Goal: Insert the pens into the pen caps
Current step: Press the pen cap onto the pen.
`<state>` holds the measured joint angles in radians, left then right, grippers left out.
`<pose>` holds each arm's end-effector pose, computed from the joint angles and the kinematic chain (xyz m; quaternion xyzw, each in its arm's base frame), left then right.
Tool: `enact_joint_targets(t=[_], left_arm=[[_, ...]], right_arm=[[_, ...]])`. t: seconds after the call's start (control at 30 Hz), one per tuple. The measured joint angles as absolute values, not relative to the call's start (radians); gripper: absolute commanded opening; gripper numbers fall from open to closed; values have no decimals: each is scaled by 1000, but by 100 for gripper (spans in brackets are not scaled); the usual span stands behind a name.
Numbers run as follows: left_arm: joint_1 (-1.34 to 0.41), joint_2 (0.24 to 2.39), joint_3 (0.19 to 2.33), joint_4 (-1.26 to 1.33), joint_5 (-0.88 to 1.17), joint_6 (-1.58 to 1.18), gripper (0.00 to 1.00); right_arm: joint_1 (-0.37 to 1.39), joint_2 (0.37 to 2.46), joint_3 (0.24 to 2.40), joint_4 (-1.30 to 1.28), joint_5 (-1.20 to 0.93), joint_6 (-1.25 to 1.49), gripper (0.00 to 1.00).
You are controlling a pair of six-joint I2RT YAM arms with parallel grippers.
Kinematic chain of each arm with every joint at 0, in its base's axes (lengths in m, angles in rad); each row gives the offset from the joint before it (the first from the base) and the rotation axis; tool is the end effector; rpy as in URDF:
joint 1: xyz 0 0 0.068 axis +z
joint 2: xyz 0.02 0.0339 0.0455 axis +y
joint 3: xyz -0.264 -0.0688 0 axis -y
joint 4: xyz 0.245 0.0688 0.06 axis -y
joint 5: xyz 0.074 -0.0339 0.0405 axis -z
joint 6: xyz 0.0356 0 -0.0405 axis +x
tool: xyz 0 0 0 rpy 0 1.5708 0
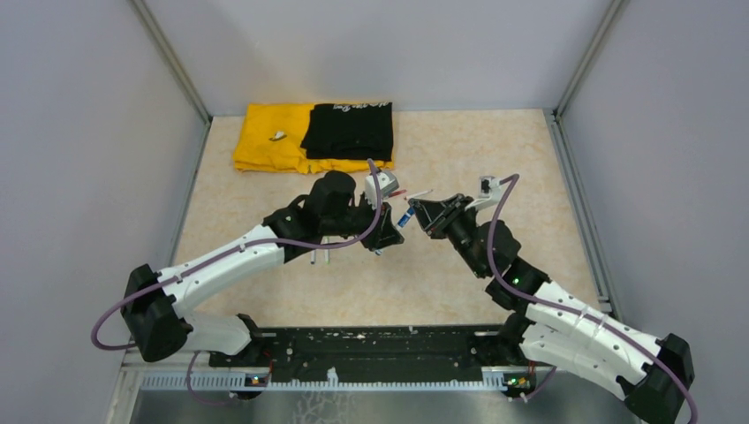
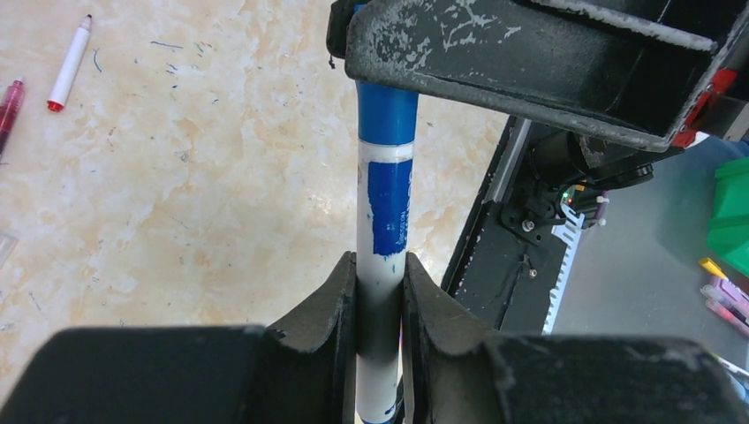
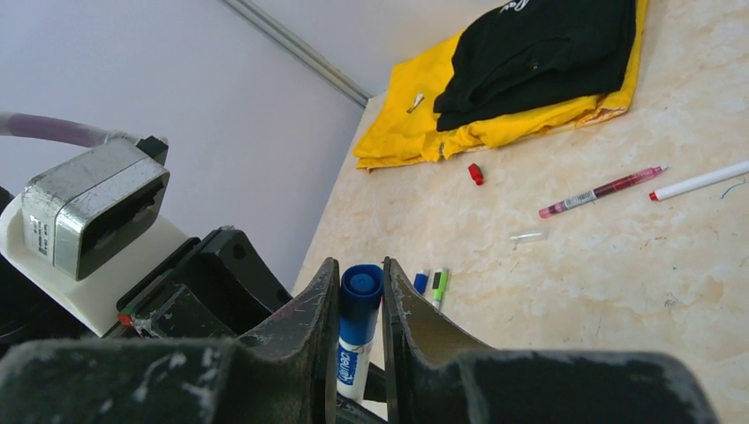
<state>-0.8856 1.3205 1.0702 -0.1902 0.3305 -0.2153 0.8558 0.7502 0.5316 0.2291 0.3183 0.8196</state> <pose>0.1836 -0.2429 0.3208 0.3572 0.7577 -0.3947 0.3776 0.1309 0.1338 0.3001 0.1001 0.6964 0.4469 0.5525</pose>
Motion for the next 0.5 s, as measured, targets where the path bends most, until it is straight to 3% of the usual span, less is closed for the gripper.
enact_joint_targets(t=[0.2, 0.5], left_arm=[[-883, 1322, 1087, -178, 372, -213, 0], [-868, 1302, 1114, 11, 489, -208, 0]], right_arm=[[875, 739, 609, 136, 343, 772, 0], [926, 774, 915, -106, 408, 581, 0]])
